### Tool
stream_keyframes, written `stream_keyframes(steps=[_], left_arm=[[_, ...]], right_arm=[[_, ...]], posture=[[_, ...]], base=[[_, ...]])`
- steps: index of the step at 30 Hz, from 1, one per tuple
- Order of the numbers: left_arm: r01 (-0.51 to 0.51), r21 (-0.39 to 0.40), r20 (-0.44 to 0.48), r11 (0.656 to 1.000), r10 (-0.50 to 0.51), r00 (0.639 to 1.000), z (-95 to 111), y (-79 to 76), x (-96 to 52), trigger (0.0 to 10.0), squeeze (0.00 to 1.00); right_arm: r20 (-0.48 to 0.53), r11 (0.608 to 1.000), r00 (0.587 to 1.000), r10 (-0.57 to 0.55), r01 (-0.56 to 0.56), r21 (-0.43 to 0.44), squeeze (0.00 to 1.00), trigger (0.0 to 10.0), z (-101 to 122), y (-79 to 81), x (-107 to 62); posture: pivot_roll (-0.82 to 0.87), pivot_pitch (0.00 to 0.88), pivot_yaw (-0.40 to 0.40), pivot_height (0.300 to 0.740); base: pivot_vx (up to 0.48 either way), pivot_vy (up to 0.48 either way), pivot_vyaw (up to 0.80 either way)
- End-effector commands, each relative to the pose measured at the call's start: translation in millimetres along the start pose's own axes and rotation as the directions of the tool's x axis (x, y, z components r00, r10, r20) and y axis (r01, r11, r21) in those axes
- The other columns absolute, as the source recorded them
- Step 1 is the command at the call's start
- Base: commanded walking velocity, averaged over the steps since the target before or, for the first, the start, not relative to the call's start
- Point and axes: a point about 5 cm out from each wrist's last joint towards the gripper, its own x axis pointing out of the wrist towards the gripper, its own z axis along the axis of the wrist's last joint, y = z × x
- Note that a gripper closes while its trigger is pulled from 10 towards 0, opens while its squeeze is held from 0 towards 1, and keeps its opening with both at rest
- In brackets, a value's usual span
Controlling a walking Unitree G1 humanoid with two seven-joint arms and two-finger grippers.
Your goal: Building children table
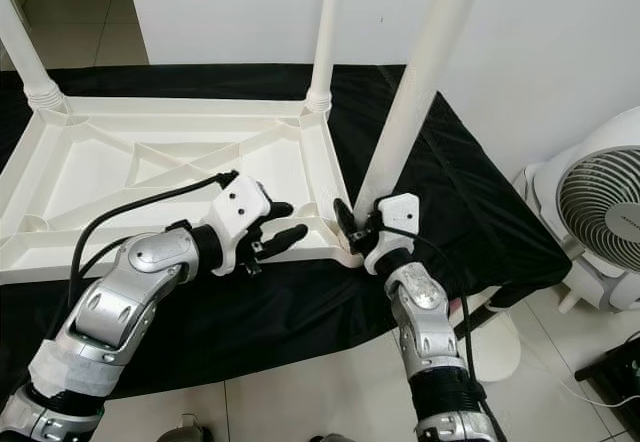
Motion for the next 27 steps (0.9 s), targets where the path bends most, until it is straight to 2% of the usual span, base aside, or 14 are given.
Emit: stream_keyframes(steps=[1, 2, 7, 15, 19, 23, 27], left_arm=[[-0.037, 0.006, 0.002, 0.999, 0.037, 0.999, 3, 2.0, 0.2, 10.0, 0.00], [-0.036, 0.006, 0.002, 0.999, 0.036, 0.999, 3, 2.0, 0.3, 10.0, 0.00], [-0.035, 0.007, 0.002, 0.999, 0.035, 0.999, 4, 2.1, 0.3, 10.0, 0.00], [-0.041, 0.005, 0.005, 0.999, 0.041, 0.999, 4, 2.7, 1.1, 10.0, 0.00], [-0.041, 0.003, 0.007, 0.999, 0.041, 0.999, 4, 1.7, 1.6, 10.0, 0.00], [-0.039, -0.006, 0.014, 0.999, 0.039, 0.999, 5, -0.7, 3.5, 10.0, 0.00], [-0.039, -0.006, 0.015, 0.999, 0.039, 0.999, 5, -1.0, 4.3, 10.0, 0.00]], right_arm=[[-0.159, 0.993, 0.985, -0.061, 0.076, 0.092, 0.00, 10.0, -32, -7.2, -12.3], [-0.160, 0.988, 0.984, -0.073, 0.094, 0.126, 0.00, 10.0, -31, -9.2, -11.1], [-0.159, 0.986, 0.984, -0.080, 0.101, 0.129, 0.00, 10.0, -30, -10.8, -10.0], [-0.132, 0.988, 0.985, -0.110, 0.123, 0.095, 0.00, 10.0, -25, -8.4, -6.5], [-0.095, 0.978, 0.975, -0.199, 0.204, 0.050, 0.00, 10.0, -21, -6.7, -2.1], [-0.072, 0.921, 0.919, -0.387, 0.389, 0.018, 0.00, 10.0, -20, -0.7, 9.1], [-0.060, 0.904, 0.902, -0.427, 0.428, -0.003, 0.00, 10.0, -21, 7.2, 16.9]], posture=[[0.11, 0.086, -0.046, 0.740], [0.11, 0.087, -0.048, 0.740], [0.11, 0.086, -0.048, 0.740], [0.11, 0.083, -0.055, 0.740], [0.11, 0.082, -0.056, 0.740], [0.11, 0.079, -0.058, 0.740], [0.11, 0.078, -0.060, 0.740]], base=[[0.000, 0.000, 0.00], [0.000, 0.000, 0.00], [0.000, 0.000, 0.00], [0.000, 0.000, 0.00], [0.000, 0.000, 0.00], [0.000, 0.000, 0.00], [0.000, 0.000, 0.00]])
